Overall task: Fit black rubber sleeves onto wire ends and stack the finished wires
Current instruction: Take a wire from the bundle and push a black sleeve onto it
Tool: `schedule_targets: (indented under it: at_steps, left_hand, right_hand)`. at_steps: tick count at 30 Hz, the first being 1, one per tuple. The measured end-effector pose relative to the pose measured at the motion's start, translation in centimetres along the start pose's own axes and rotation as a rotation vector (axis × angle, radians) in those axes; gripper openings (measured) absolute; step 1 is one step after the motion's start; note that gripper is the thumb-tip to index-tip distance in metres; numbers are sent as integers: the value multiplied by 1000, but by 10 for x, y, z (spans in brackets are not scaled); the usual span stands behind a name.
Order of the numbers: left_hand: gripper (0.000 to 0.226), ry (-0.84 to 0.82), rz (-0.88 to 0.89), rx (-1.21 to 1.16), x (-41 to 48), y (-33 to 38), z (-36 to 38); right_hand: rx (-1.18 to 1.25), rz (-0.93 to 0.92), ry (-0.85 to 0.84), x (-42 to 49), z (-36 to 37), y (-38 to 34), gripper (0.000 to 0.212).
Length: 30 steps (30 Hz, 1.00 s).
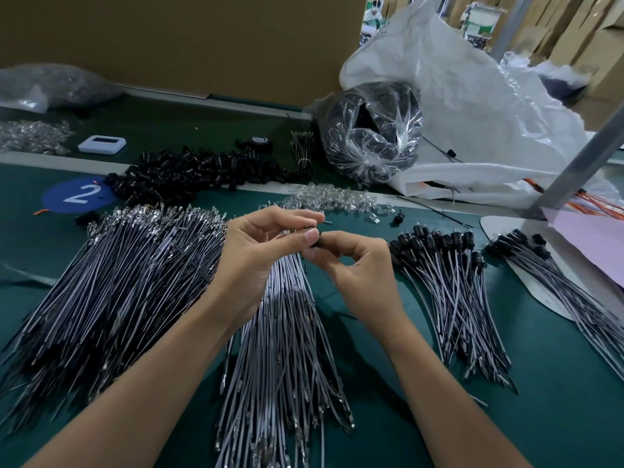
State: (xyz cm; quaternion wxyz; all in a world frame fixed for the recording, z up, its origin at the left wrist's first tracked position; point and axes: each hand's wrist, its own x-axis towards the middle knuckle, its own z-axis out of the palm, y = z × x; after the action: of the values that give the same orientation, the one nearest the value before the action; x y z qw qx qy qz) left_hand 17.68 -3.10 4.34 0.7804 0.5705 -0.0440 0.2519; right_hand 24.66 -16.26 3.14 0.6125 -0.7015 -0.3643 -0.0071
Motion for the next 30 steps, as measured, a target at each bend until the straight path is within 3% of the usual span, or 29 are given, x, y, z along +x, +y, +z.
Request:
schedule_targets:
  at_steps: [12, 16, 20, 30]
  left_hand:
    - [18, -20, 37, 71, 0, -5, 2]
    - [43, -98, -39, 122, 0, -6, 2]
    - [28, -53, -51, 152, -1, -8, 5]
    - [27, -7, 137, 186, -6, -4, 14]
  right_hand:
    - [16, -1, 20, 0, -2, 1, 6]
    - [82, 0, 39, 1, -4, 2, 10]
    - [86, -5, 29, 1, -4, 2, 13]
    - [159, -62, 22, -3, 0, -3, 9]
